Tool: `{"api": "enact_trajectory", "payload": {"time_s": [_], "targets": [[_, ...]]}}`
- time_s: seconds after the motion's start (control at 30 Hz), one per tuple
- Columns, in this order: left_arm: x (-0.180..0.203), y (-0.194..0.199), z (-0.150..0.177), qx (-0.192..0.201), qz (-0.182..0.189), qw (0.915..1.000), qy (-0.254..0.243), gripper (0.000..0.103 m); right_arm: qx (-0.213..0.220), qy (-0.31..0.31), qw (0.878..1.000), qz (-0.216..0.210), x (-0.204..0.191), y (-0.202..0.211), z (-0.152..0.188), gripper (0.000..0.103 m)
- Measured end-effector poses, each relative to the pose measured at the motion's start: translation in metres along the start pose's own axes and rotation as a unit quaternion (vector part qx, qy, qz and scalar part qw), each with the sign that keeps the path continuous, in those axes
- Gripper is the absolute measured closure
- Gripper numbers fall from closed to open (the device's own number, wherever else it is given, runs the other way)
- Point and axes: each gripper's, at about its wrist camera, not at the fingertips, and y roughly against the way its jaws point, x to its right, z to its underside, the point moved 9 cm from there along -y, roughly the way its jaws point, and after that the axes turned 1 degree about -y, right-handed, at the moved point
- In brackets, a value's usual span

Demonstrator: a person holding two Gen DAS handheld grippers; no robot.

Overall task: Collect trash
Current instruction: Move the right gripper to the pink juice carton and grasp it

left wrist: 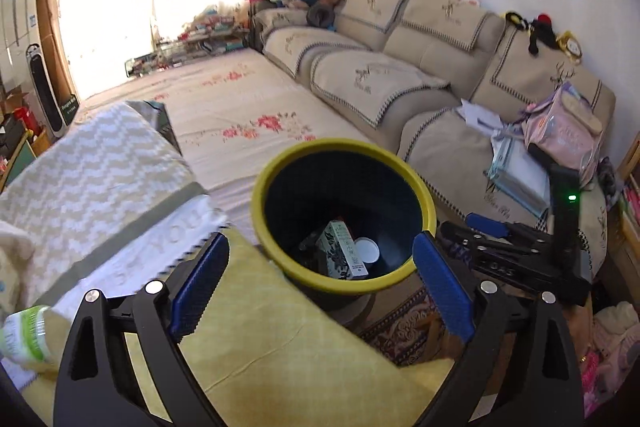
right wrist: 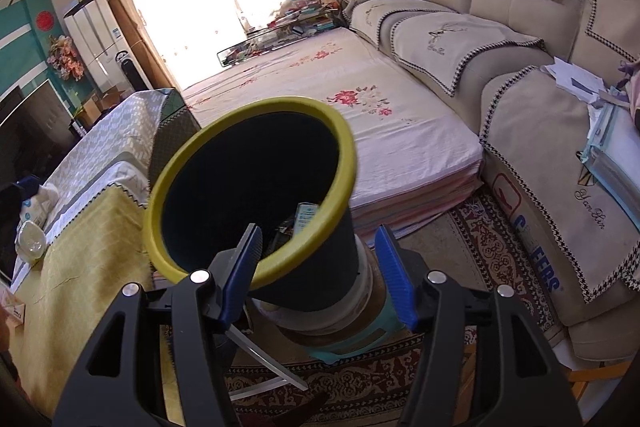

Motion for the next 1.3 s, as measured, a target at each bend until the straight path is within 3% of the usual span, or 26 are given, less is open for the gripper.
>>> {"api": "enact_trajectory", "payload": {"time_s": [0.17, 0.33, 0.5, 0.63, 0.77, 0.83, 0.9, 1.03, 1.2, 1.3], "targets": [[-0.041, 0.076, -0.008, 0.063, -0.030, 0.9975, 0.010, 0.010, 0.003, 0.038, 0.999, -0.033, -0.050, 0.006, -0.005, 0.047], [-0.105, 0.150, -0.011, 0.117, -0.070, 0.9899, 0.038, 0.009, -0.001, 0.105, 0.993, -0.062, -0.121, 0.010, -0.004, 0.047], [-0.185, 0.210, -0.001, 0.152, -0.155, 0.9746, 0.055, 0.007, -0.012, 0.196, 0.972, -0.133, -0.210, 0.020, 0.011, 0.046], [-0.253, 0.243, 0.018, 0.172, -0.186, 0.9637, 0.085, 0.007, -0.044, 0.275, 0.937, -0.212, -0.285, 0.026, 0.042, 0.046], [-0.310, 0.251, 0.035, 0.178, -0.209, 0.9551, 0.111, 0.006, -0.082, 0.354, 0.886, -0.289, -0.349, 0.038, 0.084, 0.046], [-0.340, 0.246, 0.046, 0.171, -0.227, 0.9501, 0.129, 0.006, -0.093, 0.395, 0.860, -0.310, -0.376, 0.043, 0.104, 0.046], [-0.365, 0.239, 0.057, 0.172, -0.221, 0.9474, 0.155, 0.006, -0.102, 0.430, 0.835, -0.328, -0.397, 0.046, 0.122, 0.046], [-0.395, 0.221, 0.077, 0.157, -0.207, 0.9444, 0.201, 0.006, -0.117, 0.464, 0.798, -0.365, -0.430, 0.045, 0.141, 0.043], [-0.409, 0.220, 0.087, 0.160, -0.248, 0.9363, 0.191, 0.006, -0.129, 0.505, 0.757, -0.393, -0.458, 0.047, 0.160, 0.042], [-0.421, 0.219, 0.093, 0.159, -0.246, 0.9346, 0.202, 0.006, -0.134, 0.522, 0.736, -0.409, -0.469, 0.050, 0.169, 0.040]]}}
